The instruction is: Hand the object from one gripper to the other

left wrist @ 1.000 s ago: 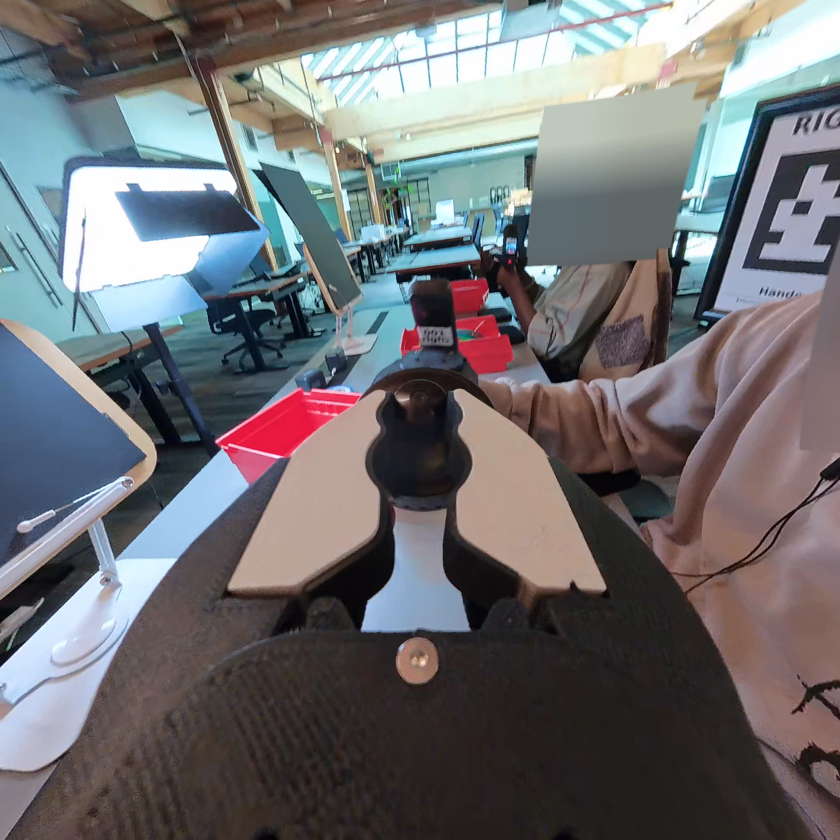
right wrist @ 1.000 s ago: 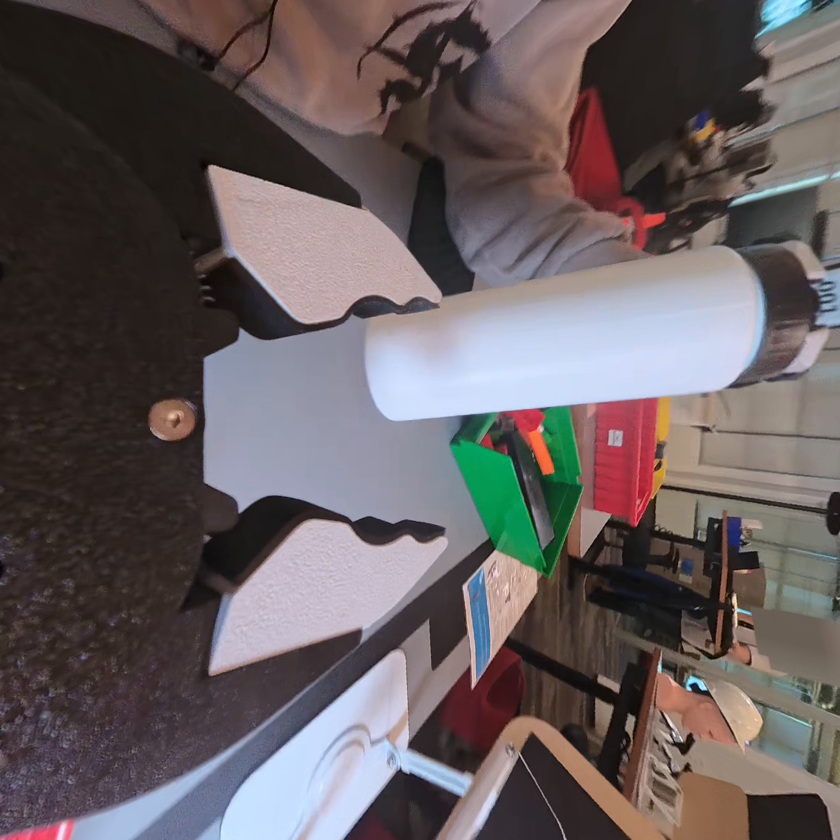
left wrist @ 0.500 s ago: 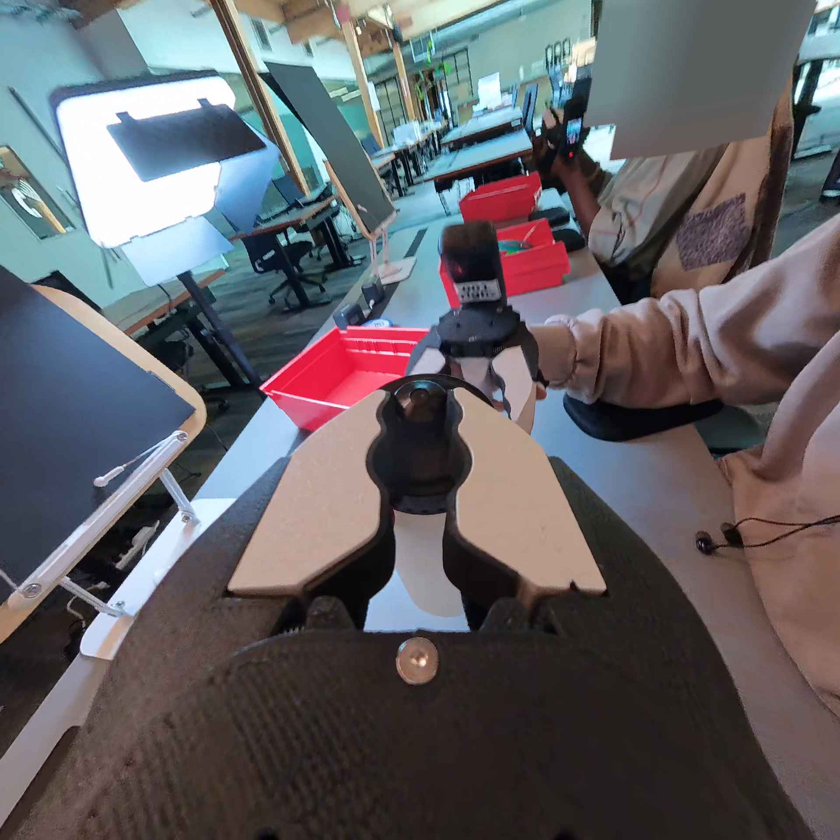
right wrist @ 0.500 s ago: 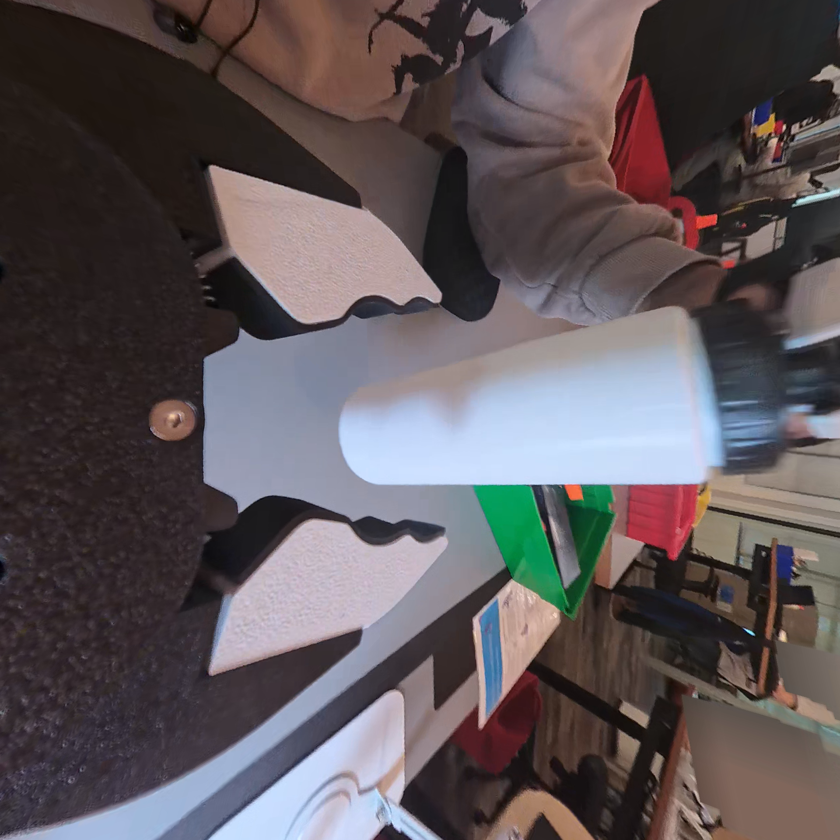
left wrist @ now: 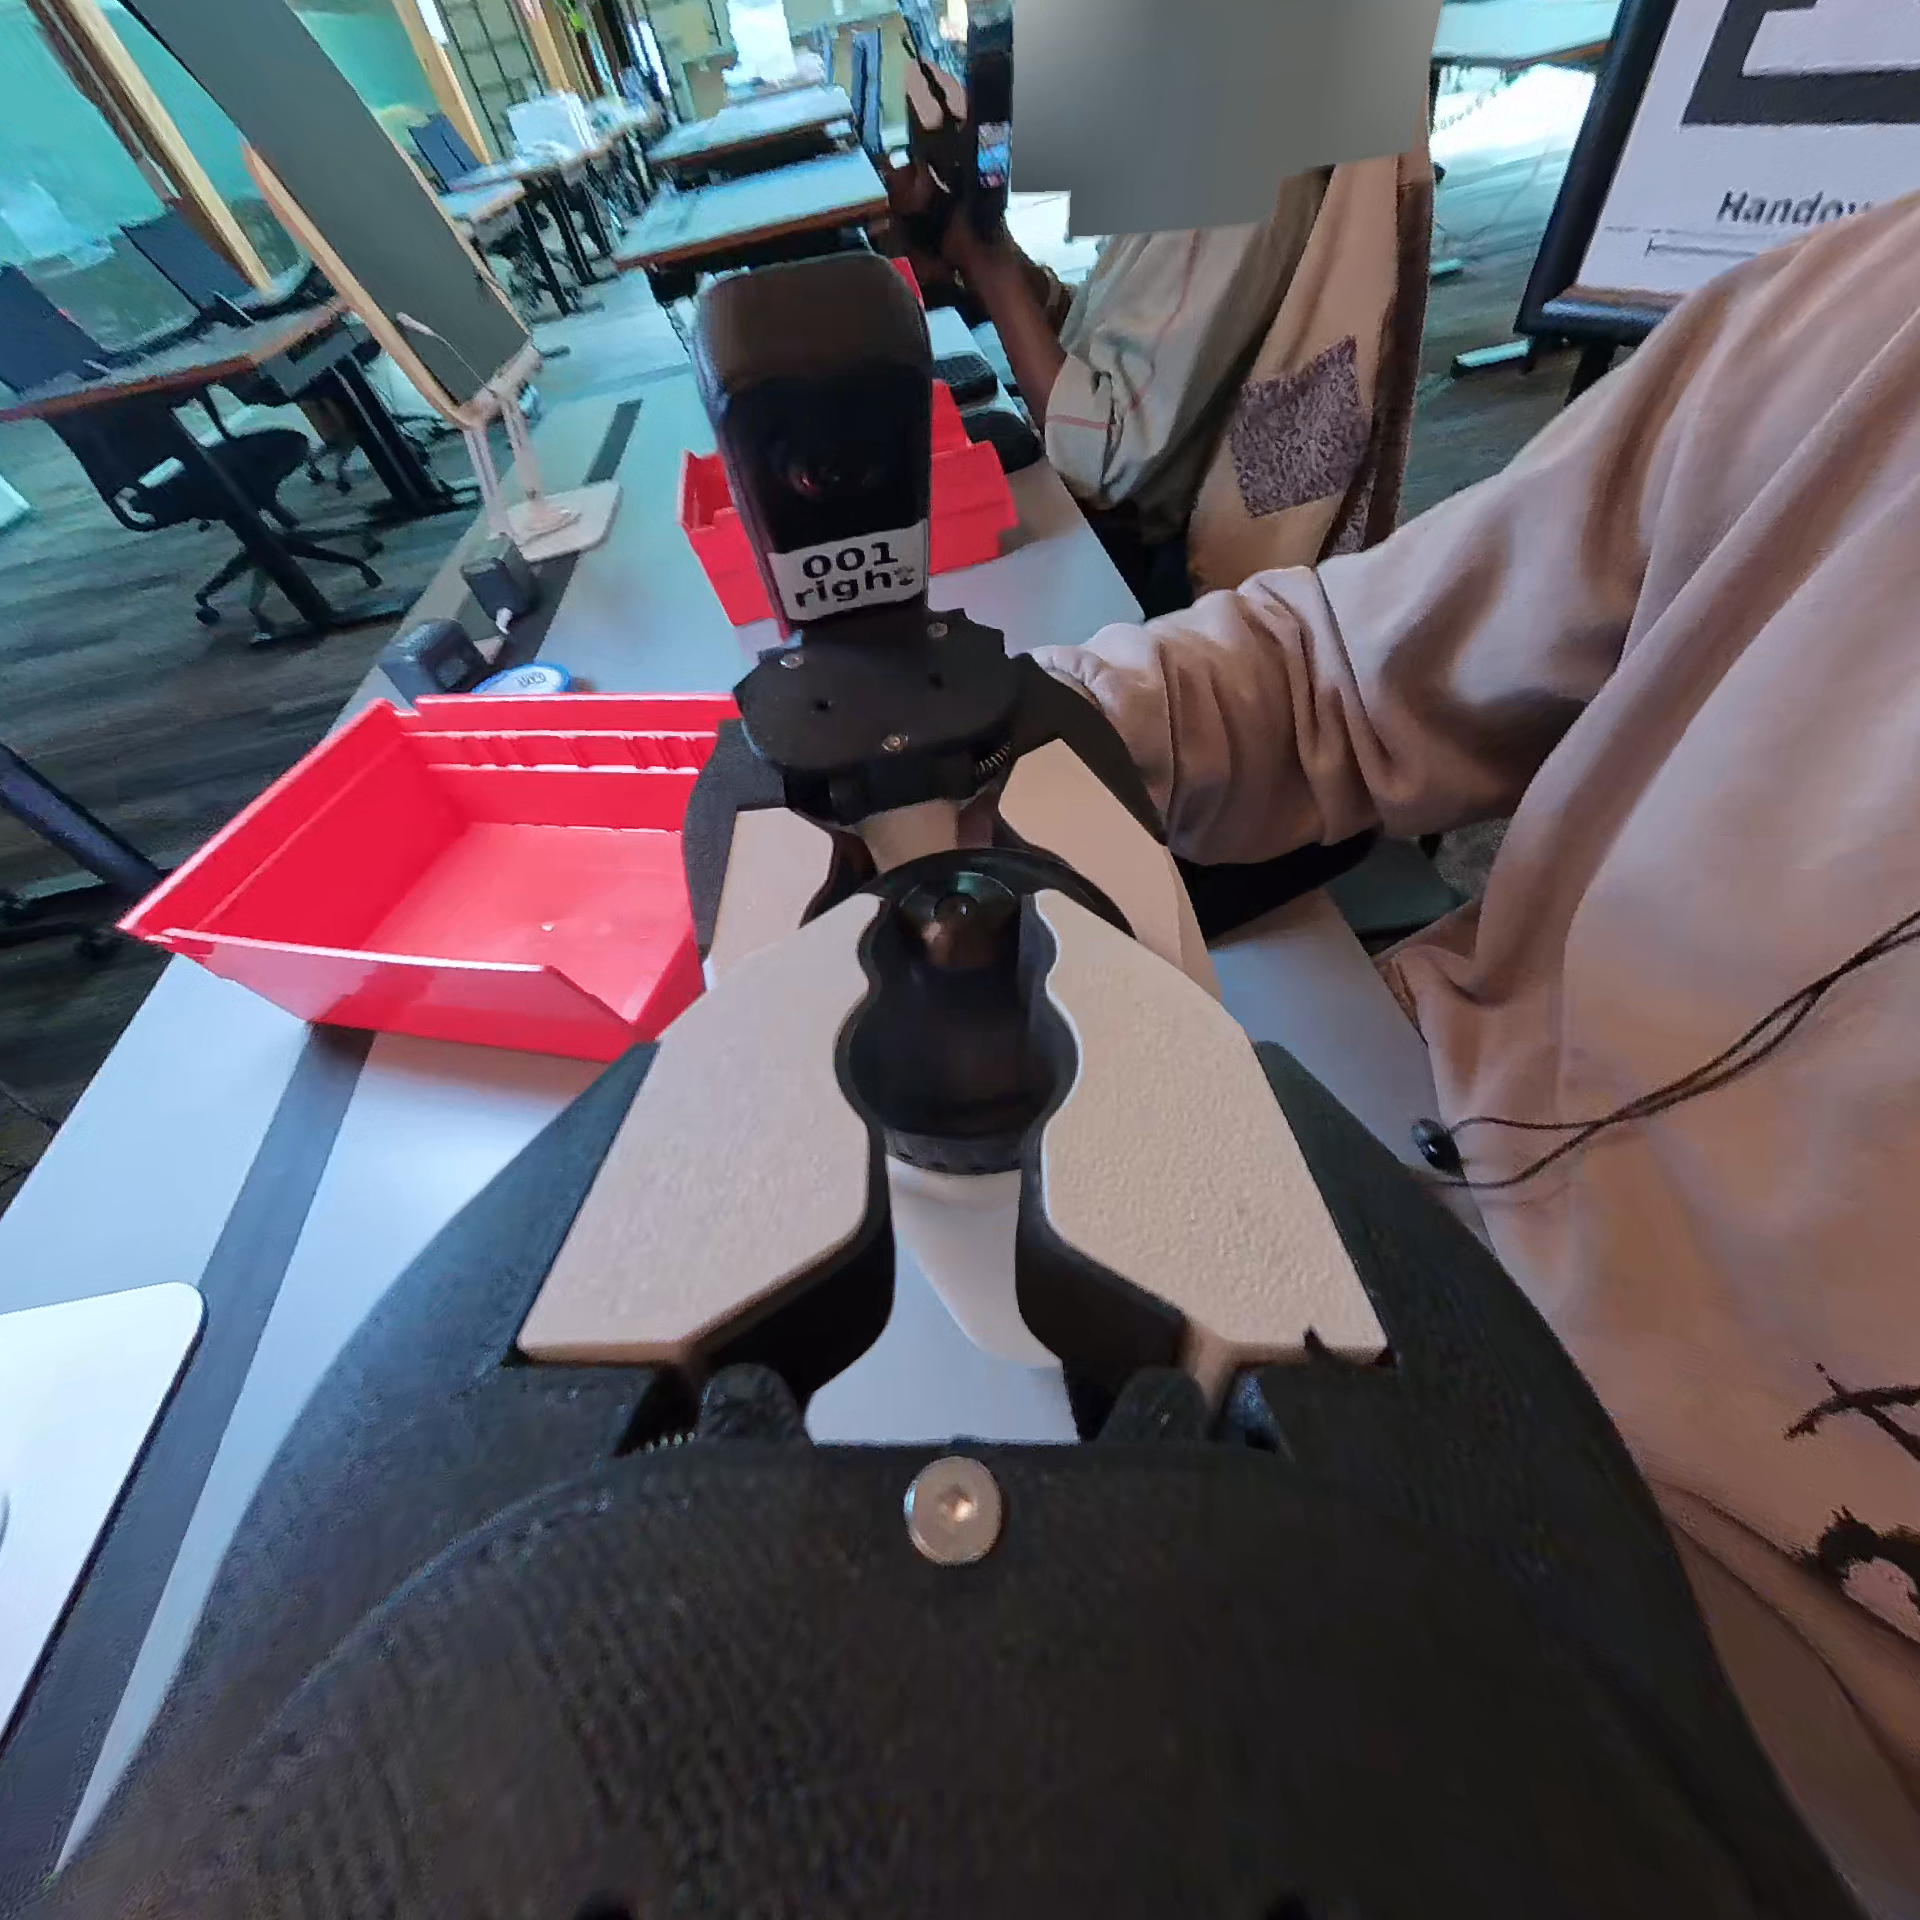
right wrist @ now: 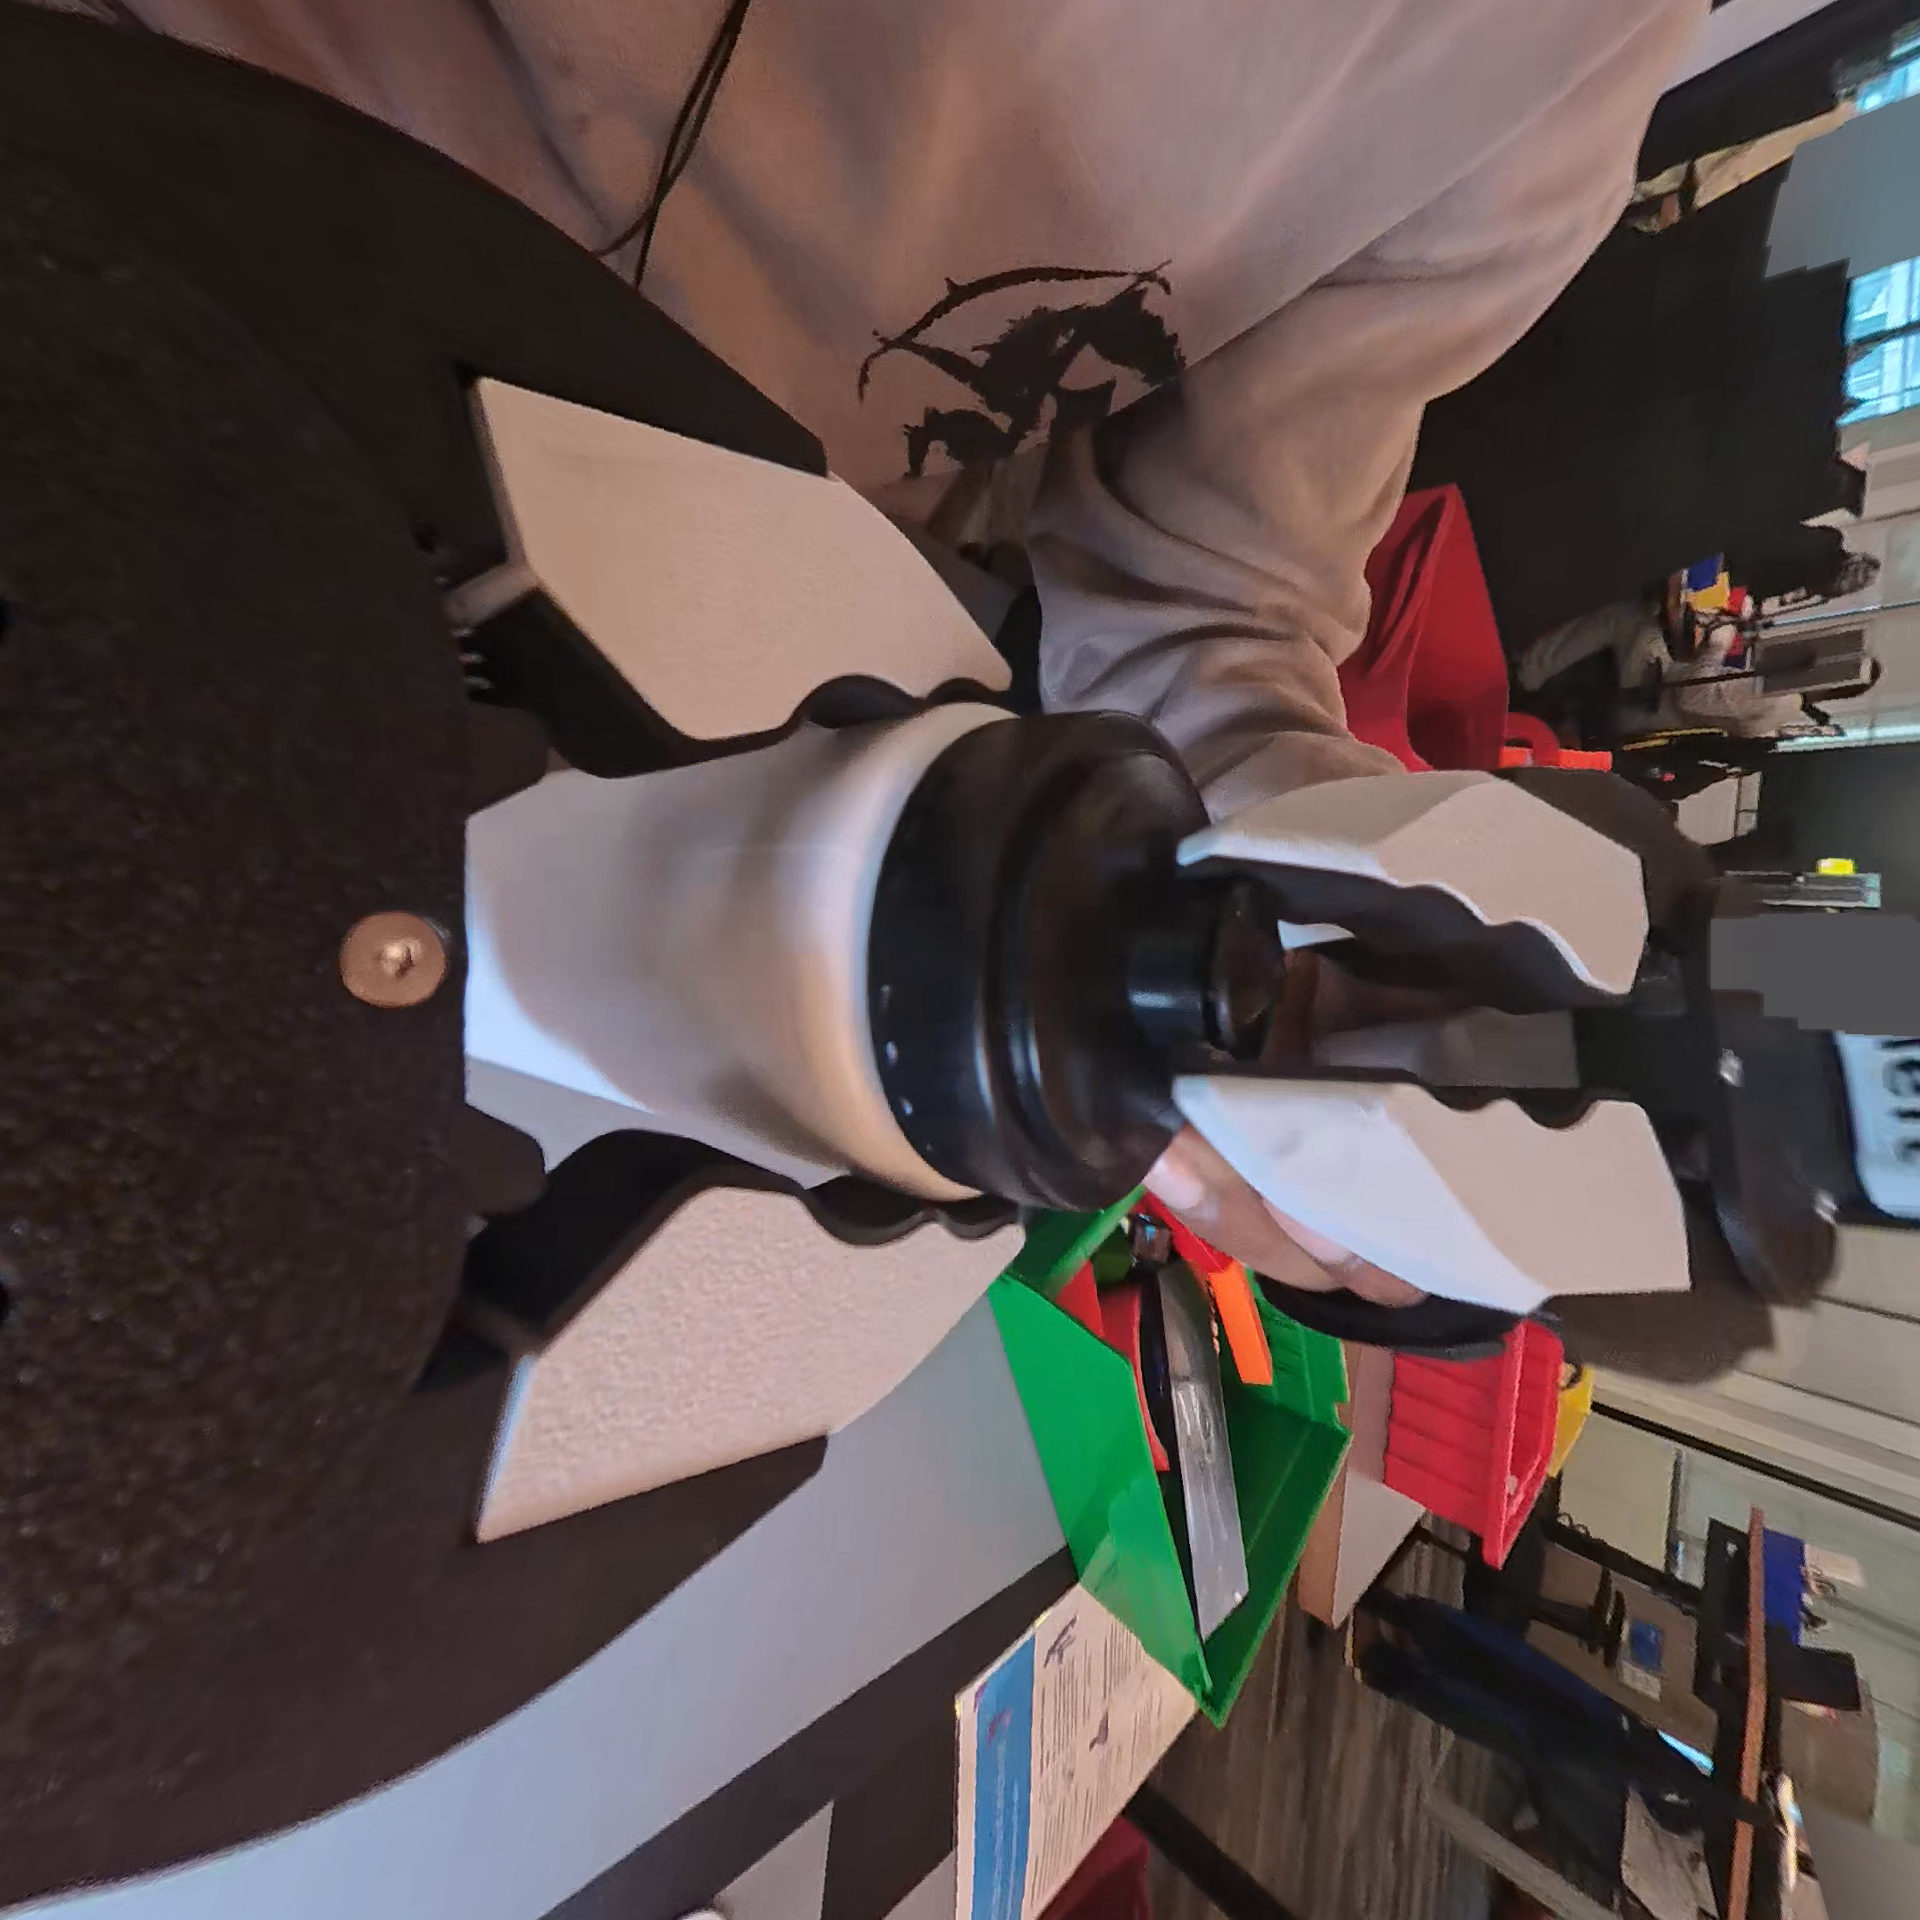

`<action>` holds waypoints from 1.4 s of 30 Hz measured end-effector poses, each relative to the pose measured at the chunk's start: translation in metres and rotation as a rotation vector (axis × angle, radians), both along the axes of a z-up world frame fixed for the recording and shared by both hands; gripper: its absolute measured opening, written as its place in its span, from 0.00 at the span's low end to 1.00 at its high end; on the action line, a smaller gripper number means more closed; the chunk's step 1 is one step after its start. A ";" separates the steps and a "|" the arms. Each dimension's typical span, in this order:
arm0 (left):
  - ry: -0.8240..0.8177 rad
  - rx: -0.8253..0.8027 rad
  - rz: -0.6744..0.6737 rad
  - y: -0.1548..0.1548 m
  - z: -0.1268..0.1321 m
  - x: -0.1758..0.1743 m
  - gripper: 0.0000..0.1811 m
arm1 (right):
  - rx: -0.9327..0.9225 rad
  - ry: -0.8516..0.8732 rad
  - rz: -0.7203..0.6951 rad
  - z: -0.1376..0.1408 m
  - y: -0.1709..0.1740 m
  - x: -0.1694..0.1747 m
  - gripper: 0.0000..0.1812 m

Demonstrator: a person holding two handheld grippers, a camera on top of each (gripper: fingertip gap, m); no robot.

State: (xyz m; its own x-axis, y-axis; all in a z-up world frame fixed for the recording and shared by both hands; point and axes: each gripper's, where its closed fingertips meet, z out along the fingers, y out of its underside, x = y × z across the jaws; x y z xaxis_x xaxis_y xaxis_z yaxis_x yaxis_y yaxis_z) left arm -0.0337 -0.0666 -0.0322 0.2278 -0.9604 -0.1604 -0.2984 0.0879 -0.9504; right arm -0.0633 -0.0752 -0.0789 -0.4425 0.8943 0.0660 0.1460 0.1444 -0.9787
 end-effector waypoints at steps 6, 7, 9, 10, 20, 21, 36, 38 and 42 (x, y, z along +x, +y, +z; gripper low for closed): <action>-0.148 -0.014 0.064 0.011 0.024 -0.028 0.36 | -0.097 0.129 -0.035 0.041 0.029 0.029 0.48; -0.156 -0.023 0.072 0.013 0.024 -0.032 0.36 | -0.103 0.152 -0.043 0.049 0.034 0.037 0.48; -0.179 -0.037 0.088 0.019 0.024 -0.037 0.36 | -0.091 0.181 -0.075 0.062 0.044 0.050 0.48; -0.193 -0.044 0.091 0.022 0.024 -0.038 0.35 | -0.077 0.188 -0.094 0.065 0.048 0.055 0.48; -0.290 -0.063 0.086 0.023 0.029 -0.014 0.27 | 0.036 0.065 -0.139 0.028 0.042 0.025 0.48; -0.282 -0.056 0.089 0.023 0.029 -0.012 0.25 | 0.051 0.041 -0.135 0.020 0.039 0.019 0.48; 0.052 0.037 0.191 0.019 0.012 -0.041 0.11 | 0.155 0.011 -0.189 0.018 0.040 0.017 0.55; 0.011 0.039 0.230 0.020 0.024 -0.065 0.12 | 0.145 0.046 -0.239 0.034 0.058 0.035 0.55; -0.029 0.042 0.307 0.026 0.035 -0.102 0.11 | 0.091 0.142 -0.331 0.064 0.092 0.069 0.51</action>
